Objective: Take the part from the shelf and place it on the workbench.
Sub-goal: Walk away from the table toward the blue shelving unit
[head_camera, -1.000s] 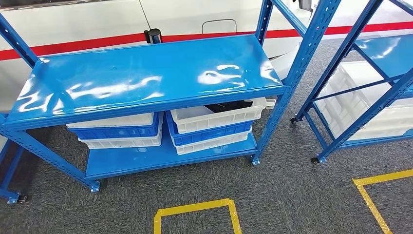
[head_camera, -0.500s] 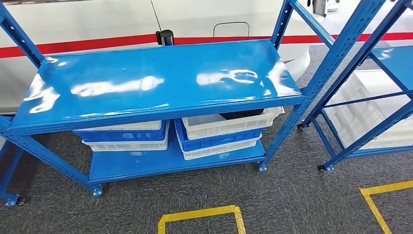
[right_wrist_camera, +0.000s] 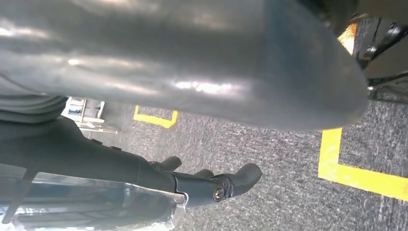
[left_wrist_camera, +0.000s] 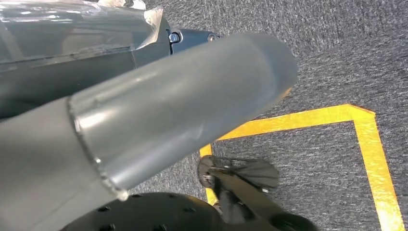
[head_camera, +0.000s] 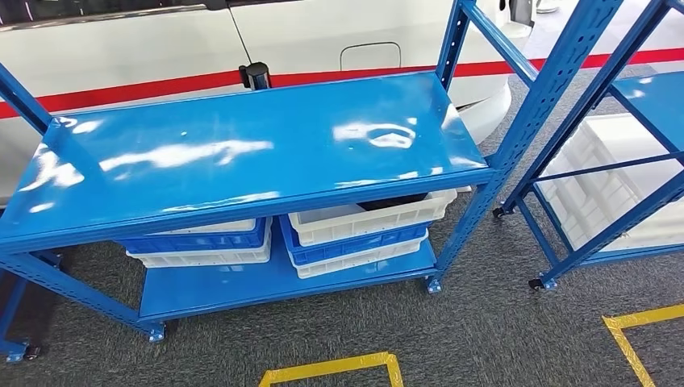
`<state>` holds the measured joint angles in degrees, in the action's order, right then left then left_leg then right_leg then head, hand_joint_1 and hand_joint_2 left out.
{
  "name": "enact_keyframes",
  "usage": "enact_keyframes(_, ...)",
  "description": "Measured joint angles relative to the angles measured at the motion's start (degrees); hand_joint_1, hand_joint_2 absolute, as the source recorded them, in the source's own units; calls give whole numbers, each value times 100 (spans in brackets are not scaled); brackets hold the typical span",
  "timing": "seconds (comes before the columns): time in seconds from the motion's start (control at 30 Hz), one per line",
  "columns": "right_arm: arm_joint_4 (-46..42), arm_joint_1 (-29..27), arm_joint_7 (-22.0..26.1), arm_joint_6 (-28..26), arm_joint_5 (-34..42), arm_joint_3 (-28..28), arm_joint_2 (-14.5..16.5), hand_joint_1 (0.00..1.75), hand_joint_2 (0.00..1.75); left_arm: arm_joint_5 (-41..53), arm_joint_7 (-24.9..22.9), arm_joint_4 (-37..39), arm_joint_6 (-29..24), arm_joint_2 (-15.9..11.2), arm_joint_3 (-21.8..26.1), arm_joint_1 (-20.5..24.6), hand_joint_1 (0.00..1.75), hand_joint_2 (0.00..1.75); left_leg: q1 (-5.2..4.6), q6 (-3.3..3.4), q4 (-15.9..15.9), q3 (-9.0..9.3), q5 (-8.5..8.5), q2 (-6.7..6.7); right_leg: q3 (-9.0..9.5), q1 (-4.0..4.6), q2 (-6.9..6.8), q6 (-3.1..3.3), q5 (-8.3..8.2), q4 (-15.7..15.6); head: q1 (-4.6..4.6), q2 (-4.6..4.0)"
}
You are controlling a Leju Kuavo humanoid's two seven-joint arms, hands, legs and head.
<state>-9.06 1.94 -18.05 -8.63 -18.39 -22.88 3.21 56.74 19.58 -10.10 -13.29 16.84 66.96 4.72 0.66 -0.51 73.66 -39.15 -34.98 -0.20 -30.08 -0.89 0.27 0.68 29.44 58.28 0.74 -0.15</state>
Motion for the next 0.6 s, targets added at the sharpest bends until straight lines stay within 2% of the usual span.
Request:
enact_keyframes(0.03, 1, -7, 0, -1, -3, 0, -1, 0, 0, -1, -1, 0, -13, -4, 1, -3, 0, 0, 8, 2, -224, 25, 252, 2, 74, -1, 8, -14, 48, 0, 1, 0)
enact_keyframes(0.07, 1, -11, 1, -3, -9, 0, 1, 0, 0, -3, -3, 0, -31, -7, 1, -4, 0, 0, 14, 14, -579, 120, 539, 4, 145, -2, 14, -32, 100, 0, 1, 0)
enact_keyframes(0.1, 1, -5, 1, -5, -21, 0, 4, 0, 0, -8, -12, 0, -46, -10, 0, -4, 0, 0, 1, 30, -903, 231, 745, 26, 205, 15, 8, -59, 149, -2, 0, 0)
enact_keyframes(0.13, 1, 3, 0, -5, -42, 0, 7, 0, 0, -14, -21, 0, -60, -10, -2, 3, 0, 0, -16, 62, -1152, 338, 857, 46, 230, 35, 2, -88, 189, -4, 3, 0)
enact_keyframes(0.2, 1, 23, -9, 9, -99, -3, 13, 0, 0, -27, -49, 0, -73, -9, -4, 19, 0, 0, -67, 130, -1302, 418, 839, 63, 237, 69, -40, -154, 233, -29, -8, 0)
enact_keyframes(0.27, 1, 39, -34, 32, -144, -7, 17, 0, 0, -36, -68, 0, -78, -7, -4, 22, 0, 0, -65, 203, -1379, 455, 843, 6, 271, 66, -88, -213, 261, -54, -21, 0)
enact_keyframes(0.33, 1, 53, -68, 49, -170, -10, 20, 0, 0, -39, -81, 0, -80, -4, -3, 22, 0, 0, -30, 273, -1465, 516, 862, -55, 190, 59, -98, -240, 388, 170, -33, 0)
enact_keyframes(0.37, 1, 58, -84, 60, -178, -11, 21, 0, 0, -39, -86, 0, -81, -2, -3, 24, 0, 0, -15, 300, -1497, 542, 866, -83, 27, 47, -88, -238, 507, 460, -43, 0)
enact_keyframes(0.43, 1, 64, -100, 82, -185, -14, 22, 0, 0, -38, -94, 0, -83, 3, -4, 31, 0, 0, -13, 329, -1506, 551, 852, -146, -437, 35, -72, -227, 745, 1217, -52, 0)
enact_keyframes(0.47, 1, 61, -104, 87, -186, -15, 22, 0, 0, -37, -98, 0, -83, 6, -4, 30, 0, 0, -14, 333, -1506, 556, 845, -189, -625, 29, -68, -246, 788, 1481, -51, 0)
enact_keyframes(0.5, 1, 54, -107, 89, -187, -15, 21, 0, 0, -37, -102, 0, -83, 8, -4, 29, 0, 0, -12, 331, -1505, 564, 838, -247, -720, 21, -62, -290, 732, 1544, -51, 0)
enact_keyframes(0.53, 1, 47, -110, 90, -188, -15, 20, 0, 0, -37, -105, 0, -83, 9, -4, 28, 0, 0, -9, 323, -1505, 579, 830, -317, -699, 4, -45, -350, 578, 1373, -53, 0)
enact_keyframes(0.6, 2, 40, -114, 95, -193, -15, 18, 0, 0, -36, -110, 0, -83, 11, -4, 28, 0, 0, -6, 290, -1500, 612, 812, -459, -442, -46, 106, -453, 164, 618, -59, 0)
